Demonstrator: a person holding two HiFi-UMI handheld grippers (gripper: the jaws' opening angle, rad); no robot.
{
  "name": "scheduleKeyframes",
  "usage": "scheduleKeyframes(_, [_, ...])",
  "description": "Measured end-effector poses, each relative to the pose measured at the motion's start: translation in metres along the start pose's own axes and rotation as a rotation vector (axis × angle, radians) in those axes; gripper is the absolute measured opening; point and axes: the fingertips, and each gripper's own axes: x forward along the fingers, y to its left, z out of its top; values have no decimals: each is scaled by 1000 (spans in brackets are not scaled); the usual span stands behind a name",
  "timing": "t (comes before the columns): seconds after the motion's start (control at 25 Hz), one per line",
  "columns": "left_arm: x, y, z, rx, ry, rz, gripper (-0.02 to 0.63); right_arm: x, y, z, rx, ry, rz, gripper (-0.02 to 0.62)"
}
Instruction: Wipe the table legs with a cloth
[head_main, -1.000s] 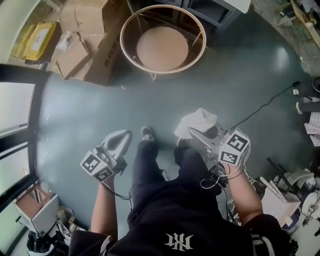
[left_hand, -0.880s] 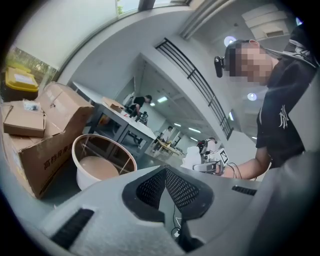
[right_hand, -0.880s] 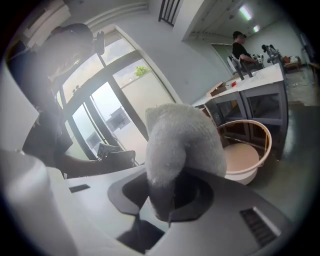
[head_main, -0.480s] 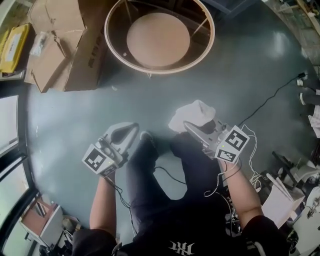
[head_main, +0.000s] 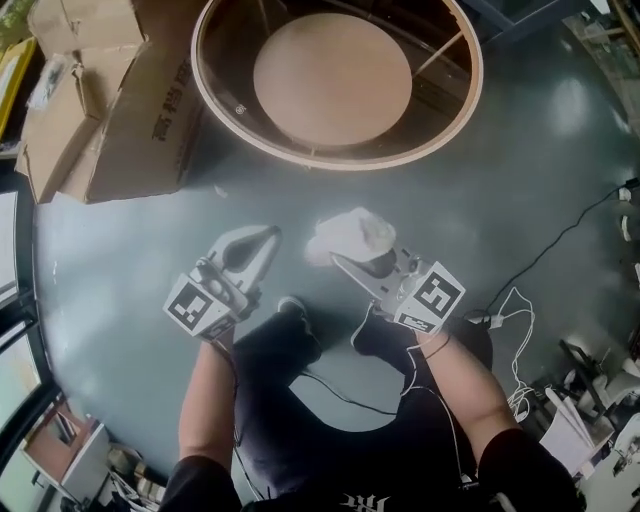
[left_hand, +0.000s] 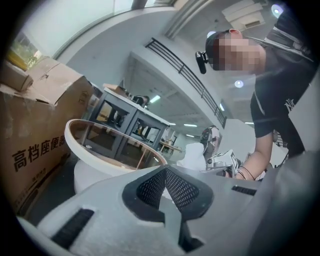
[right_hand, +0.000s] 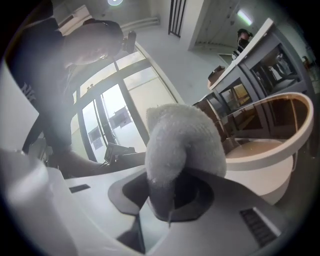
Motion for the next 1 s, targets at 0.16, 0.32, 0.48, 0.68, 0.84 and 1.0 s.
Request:
scheduleKeyframes(0.16, [8, 29, -36, 67, -6, -14, 6, 25, -44, -40, -51, -11, -34, 84])
scheduleKeyframes(0.32, [15, 56, -69, 134, 26, 11, 6, 47, -81, -77, -116, 7, -109, 84])
scheduleKeyframes(0.48, [21, 79, -93, 182, 52, 46, 6, 76, -105, -108, -83, -9, -139, 84])
scheduleKeyframes(0.68, [30, 101, -95, 195, -3, 55, 6, 106, -120, -112, -136, -52, -145, 84])
scheduleKeyframes(0.84, [37, 102, -93, 221, -23, 50, 6, 119, -123, -99, -198, -107, -124, 84])
scheduleKeyframes(1.0, [28, 104, -77, 267, -53, 65, 6, 128, -127, -88, -232, -155, -104, 81])
